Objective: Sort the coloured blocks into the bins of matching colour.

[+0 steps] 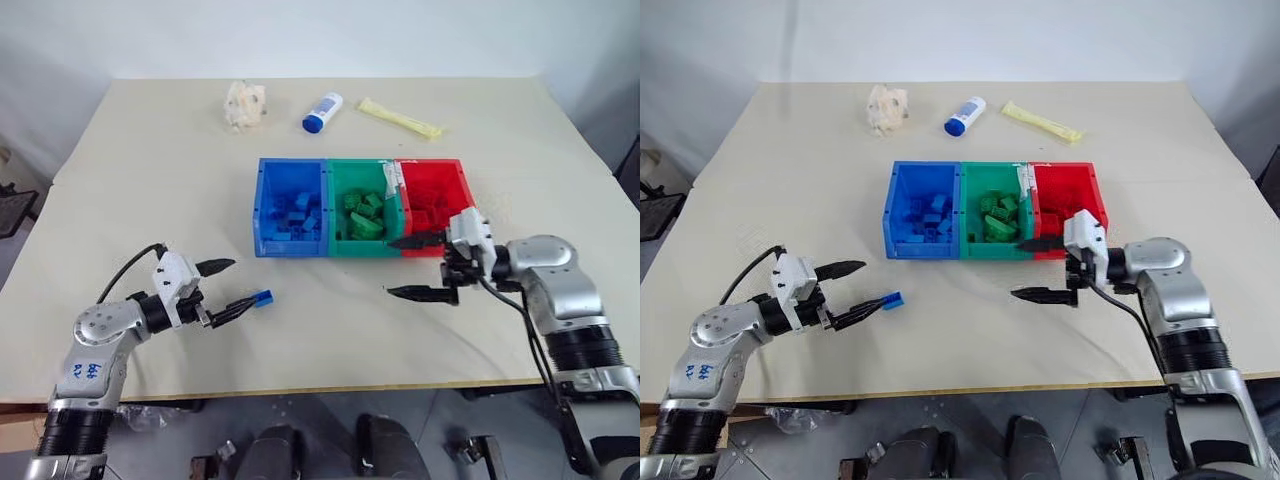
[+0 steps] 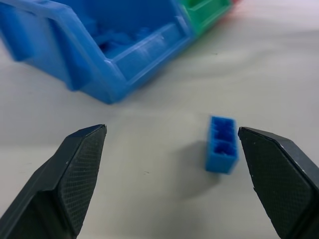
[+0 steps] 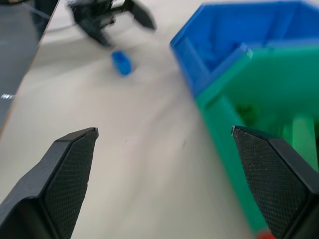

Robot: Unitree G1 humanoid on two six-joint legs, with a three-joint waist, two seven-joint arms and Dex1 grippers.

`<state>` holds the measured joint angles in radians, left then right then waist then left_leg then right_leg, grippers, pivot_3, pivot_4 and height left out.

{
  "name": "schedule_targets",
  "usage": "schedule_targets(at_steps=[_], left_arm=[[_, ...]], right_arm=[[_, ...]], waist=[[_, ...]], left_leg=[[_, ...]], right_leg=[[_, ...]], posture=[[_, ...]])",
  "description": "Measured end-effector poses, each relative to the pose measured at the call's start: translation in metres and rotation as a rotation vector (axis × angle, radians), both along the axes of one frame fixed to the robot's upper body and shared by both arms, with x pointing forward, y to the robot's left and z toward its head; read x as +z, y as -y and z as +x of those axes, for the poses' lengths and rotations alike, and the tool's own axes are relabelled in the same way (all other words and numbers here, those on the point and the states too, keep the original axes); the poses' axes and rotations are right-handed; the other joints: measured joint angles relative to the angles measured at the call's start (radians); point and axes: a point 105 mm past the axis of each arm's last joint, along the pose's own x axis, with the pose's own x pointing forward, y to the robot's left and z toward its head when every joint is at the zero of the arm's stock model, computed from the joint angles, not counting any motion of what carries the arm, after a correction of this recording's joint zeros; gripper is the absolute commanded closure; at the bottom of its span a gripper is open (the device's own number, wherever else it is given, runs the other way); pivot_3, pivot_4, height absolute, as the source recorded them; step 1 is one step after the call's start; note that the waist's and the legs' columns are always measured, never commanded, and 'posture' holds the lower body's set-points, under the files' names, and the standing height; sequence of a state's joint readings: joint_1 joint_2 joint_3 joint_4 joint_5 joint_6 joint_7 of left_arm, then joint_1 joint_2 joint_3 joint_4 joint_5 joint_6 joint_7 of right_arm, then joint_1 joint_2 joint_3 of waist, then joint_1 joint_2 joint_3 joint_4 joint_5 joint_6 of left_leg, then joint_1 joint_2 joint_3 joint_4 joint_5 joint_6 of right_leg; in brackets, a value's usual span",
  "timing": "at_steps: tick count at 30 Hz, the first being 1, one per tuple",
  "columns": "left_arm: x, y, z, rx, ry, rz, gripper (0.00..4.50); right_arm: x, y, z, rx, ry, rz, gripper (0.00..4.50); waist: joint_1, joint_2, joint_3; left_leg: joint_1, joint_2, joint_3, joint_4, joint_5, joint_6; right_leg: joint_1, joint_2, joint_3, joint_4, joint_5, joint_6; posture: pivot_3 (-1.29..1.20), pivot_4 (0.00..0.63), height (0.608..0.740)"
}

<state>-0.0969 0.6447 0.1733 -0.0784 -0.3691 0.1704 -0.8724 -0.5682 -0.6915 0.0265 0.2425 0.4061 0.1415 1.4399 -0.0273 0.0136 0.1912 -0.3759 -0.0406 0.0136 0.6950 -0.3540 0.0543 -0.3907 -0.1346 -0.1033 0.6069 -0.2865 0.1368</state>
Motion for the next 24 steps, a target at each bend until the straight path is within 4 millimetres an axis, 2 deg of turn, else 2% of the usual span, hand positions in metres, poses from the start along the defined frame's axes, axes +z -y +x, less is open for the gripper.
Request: schedule_targets(at_steps=[3, 7, 9, 14, 19, 24], left_arm=[[-0.007, -0.012, -0.014, 0.062, -0.052, 0.018, 0.0], [-0.01, -0.03, -0.052, 0.113, -0.084, 0.025, 0.0], [-0.01, -0.042, -0.069, 0.135, -0.093, 0.045, 0.0], [-0.001, -0.062, -0.096, 0.152, -0.08, 0.077, 0.0], [0.005, -0.068, -0.107, 0.149, -0.074, 0.085, 0.0], [0.01, -0.046, -0.1, 0.1, -0.029, 0.068, 0.0]], right_arm=[[0.001, 0.013, -0.003, -0.027, -0.013, 0.004, 0.01], [-0.004, 0.025, -0.011, -0.029, -0.047, 0.028, 0.01], [-0.002, 0.026, -0.012, -0.027, -0.047, 0.045, 0.01], [0.004, 0.028, -0.013, -0.015, -0.038, 0.072, 0.01], [0.006, 0.029, -0.013, -0.011, -0.037, 0.076, 0.01], [0.01, 0.027, -0.018, 0.017, -0.028, 0.094, 0.01]], waist=[[0.0, 0.0, 0.0], [0.003, 0.0, 0.0], [0.004, 0.001, 0.0], [0.019, 0.001, 0.001], [0.028, 0.002, 0.001], [0.026, 0.002, 0.001]], left_leg=[[0.0, 0.002, 0.0, -0.001, -0.001, -0.001], [0.0, 0.003, 0.0, -0.001, -0.001, -0.002], [0.0, 0.003, 0.0, 0.0, -0.001, -0.002], [0.002, 0.003, 0.0, 0.001, -0.002, -0.004], [0.002, 0.003, -0.002, 0.0, -0.003, -0.006], [0.003, 0.003, -0.002, -0.002, -0.002, -0.004]], right_leg=[[0.0, 0.0, 0.0, -0.002, -0.001, -0.001], [0.001, -0.001, 0.0, -0.004, -0.002, -0.003], [0.002, -0.001, 0.0, -0.006, -0.002, -0.003], [0.007, -0.003, -0.001, -0.015, -0.002, -0.004], [0.007, -0.004, -0.001, -0.015, -0.002, -0.004], [0.007, -0.004, -0.002, -0.015, -0.002, -0.004]], posture=[[0.0, 0.15, 0.74], [0.0, 0.15, 0.74], [0.0, 0.15, 0.74], [0.0, 0.15, 0.74], [0.0, 0.15, 0.74], [0.0, 0.15, 0.74]])
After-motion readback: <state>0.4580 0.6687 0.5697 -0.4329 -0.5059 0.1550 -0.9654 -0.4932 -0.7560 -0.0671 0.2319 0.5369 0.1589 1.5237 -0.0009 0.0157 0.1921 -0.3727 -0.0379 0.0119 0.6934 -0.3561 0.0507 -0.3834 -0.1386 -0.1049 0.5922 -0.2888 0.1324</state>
